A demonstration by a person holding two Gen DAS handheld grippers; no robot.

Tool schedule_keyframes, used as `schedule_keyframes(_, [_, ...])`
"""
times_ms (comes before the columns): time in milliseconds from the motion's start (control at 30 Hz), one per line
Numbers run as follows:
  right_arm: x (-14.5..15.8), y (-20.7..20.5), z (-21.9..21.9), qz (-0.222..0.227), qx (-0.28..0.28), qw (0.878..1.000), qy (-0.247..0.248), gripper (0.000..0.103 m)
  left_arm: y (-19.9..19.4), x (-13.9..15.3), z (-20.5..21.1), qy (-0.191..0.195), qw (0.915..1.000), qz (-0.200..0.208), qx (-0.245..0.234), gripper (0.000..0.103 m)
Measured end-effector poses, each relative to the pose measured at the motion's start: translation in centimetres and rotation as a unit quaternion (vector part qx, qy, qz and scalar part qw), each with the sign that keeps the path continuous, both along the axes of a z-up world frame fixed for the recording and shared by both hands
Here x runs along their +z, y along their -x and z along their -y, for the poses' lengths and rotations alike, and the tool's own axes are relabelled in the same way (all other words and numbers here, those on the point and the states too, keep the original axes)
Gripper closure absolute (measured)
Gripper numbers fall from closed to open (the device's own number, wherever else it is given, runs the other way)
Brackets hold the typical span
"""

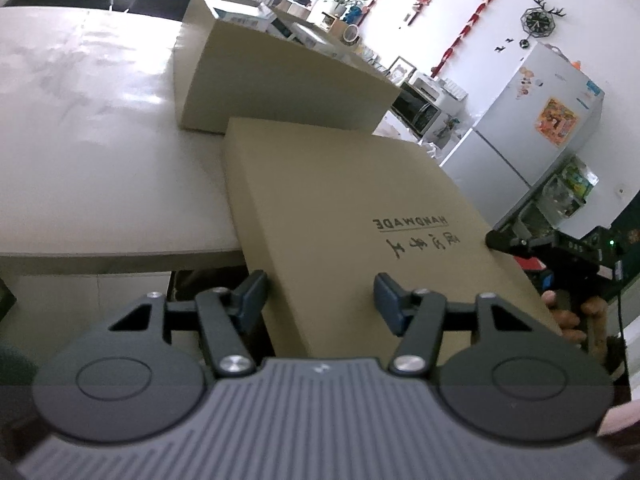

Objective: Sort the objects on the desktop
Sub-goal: 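Press the beige lid down over the box rim with both grippers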

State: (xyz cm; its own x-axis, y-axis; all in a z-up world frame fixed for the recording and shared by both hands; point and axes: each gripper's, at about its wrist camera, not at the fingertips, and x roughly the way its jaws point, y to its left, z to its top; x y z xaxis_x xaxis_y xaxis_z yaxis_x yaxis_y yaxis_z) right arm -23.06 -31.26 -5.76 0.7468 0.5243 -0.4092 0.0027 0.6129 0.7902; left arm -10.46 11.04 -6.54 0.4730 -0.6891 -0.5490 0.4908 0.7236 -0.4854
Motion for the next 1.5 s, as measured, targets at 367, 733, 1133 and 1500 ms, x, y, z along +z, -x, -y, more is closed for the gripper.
schedule_keyframes(367, [-0.4,-0.3,0.3,-0.009,-0.008,1.0,0.002,0.043,-0.7,-0.8,0.4,0.01,0.9997,-0.018,-0.012,0.038])
schedule_keyframes(733, [-3.0,-0.9,1.3,-0.036,-0.013,0.999,-0.028,0.042,-2.0,-3.2,0.0,0.044,0.9964,-0.07,-0.015,0.03])
schedule_keyframes(1133, [-3.0,0.0,2.3,-0.015,-0.013,0.998,-0.057,0.042,-0.7,-1.4,0.1,0.057,0.9972,-0.046,-0.018,0.032])
schedule_keyframes(1500, [1.9,1.8,2.6,0.008,-0.03,0.999,-0.04,0.042,0.0,1.7,0.5,0.072,0.9968,-0.024,-0.024,0.032])
